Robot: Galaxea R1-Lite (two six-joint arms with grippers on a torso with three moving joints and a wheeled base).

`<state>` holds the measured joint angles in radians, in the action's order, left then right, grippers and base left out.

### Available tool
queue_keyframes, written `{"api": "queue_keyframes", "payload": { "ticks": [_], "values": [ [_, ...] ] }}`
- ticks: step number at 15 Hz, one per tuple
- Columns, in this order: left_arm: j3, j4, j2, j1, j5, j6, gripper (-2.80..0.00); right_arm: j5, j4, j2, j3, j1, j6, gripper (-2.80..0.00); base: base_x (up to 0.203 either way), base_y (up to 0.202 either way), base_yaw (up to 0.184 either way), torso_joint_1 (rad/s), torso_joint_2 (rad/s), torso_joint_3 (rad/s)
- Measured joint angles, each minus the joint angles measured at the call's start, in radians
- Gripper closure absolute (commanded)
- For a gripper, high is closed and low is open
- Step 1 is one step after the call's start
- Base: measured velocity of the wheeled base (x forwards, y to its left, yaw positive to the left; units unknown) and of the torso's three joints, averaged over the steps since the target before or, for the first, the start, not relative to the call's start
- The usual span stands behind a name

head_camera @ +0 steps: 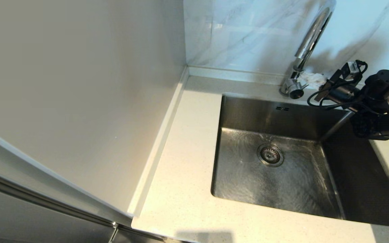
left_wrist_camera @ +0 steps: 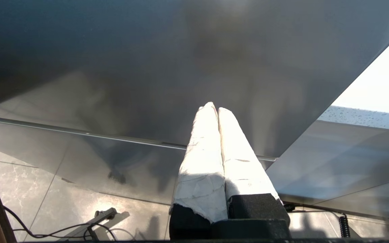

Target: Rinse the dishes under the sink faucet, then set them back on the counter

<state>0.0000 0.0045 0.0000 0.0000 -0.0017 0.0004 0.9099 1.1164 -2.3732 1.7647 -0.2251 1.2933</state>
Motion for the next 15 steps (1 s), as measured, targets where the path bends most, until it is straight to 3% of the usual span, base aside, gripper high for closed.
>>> {"api": "queue_keyframes", "payload": {
  "ticks": [5,11,13,15],
  "values": [
    [0.000,0.000,0.000,0.000,0.000,0.000,0.00,-0.012,0.006,0.081,-0.151,-0.011,0.001,0.00,0.000,0.000,0.000,0.000,0.00,0.000],
    [0.000,0.000,0.000,0.000,0.000,0.000,0.00,0.007,-0.032,0.407,-0.451,-0.053,-0.014,0.00,0.000,0.000,0.000,0.000,0.00,0.000],
    [0.000,0.000,0.000,0.000,0.000,0.000,0.00,0.022,-0.186,0.562,-0.517,-0.090,-0.075,0.00,0.000,0.000,0.000,0.000,0.00,0.000],
    [0.000,0.000,0.000,0.000,0.000,0.000,0.00,0.002,-0.473,0.689,-0.530,-0.122,-0.199,0.00,0.000,0.000,0.000,0.000,0.00,0.000]
  ]
}}
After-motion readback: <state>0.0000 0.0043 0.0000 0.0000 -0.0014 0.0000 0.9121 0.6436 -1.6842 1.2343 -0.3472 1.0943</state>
